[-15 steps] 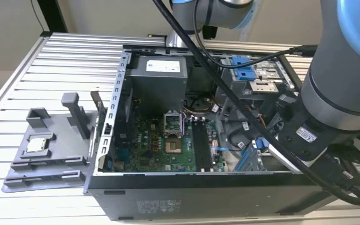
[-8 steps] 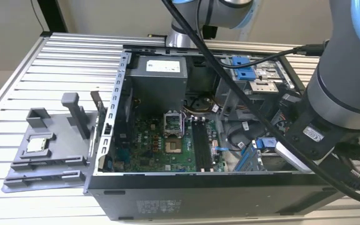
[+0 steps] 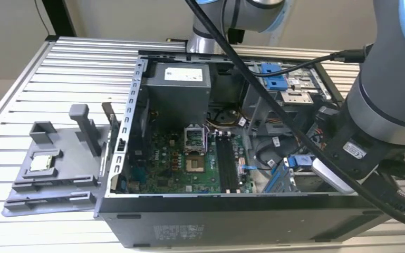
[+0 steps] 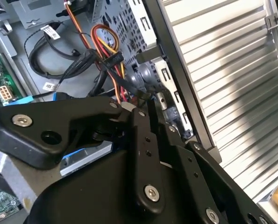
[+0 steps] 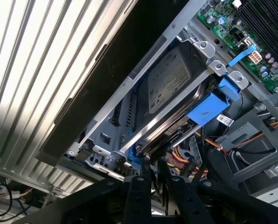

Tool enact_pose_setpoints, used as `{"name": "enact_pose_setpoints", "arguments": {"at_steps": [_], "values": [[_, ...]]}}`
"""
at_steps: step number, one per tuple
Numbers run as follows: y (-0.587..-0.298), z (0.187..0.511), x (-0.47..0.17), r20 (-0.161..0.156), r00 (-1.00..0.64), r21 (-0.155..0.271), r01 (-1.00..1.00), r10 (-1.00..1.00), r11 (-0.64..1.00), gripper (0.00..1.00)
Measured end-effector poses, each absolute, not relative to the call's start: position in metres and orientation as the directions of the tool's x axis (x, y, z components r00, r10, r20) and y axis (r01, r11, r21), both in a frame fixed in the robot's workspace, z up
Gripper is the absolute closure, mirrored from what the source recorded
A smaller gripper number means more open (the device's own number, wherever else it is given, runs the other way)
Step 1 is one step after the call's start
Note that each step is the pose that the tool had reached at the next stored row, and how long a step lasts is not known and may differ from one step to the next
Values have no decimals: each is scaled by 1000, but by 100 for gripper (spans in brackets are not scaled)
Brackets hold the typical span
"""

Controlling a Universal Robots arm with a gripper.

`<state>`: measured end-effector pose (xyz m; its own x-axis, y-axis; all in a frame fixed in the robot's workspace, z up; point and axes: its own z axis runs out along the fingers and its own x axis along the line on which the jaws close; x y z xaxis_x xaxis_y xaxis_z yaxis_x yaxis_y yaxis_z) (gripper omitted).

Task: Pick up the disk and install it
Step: 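Insert the second disk wire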

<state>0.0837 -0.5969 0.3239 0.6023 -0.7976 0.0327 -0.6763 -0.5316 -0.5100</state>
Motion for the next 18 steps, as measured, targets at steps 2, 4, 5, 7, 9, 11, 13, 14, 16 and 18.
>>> {"name": "enact_pose_setpoints", "arguments": {"at_steps": [2,4,5,7,9,11,13,14,16,18], "values": [[-597,324,84,33,603,-510,-676,-797,-532,100],[-597,324,84,33,603,-510,-676,-797,-532,100],[-597,324,84,33,603,-510,-676,-797,-532,100],[-597,324,84,33,603,-510,-676,-797,-532,100],[-597,324,84,33,603,-510,-676,-797,-532,100],[-597,324,84,33,603,-510,-676,-797,-533,100],[-597,324,84,33,604,-510,-675,-797,-533,100],[-597,324,83,33,604,-510,-675,-797,-533,100],[-597,324,79,32,602,-510,-676,-798,-531,100],[-597,324,75,31,599,-512,-678,-800,-527,100]]}}
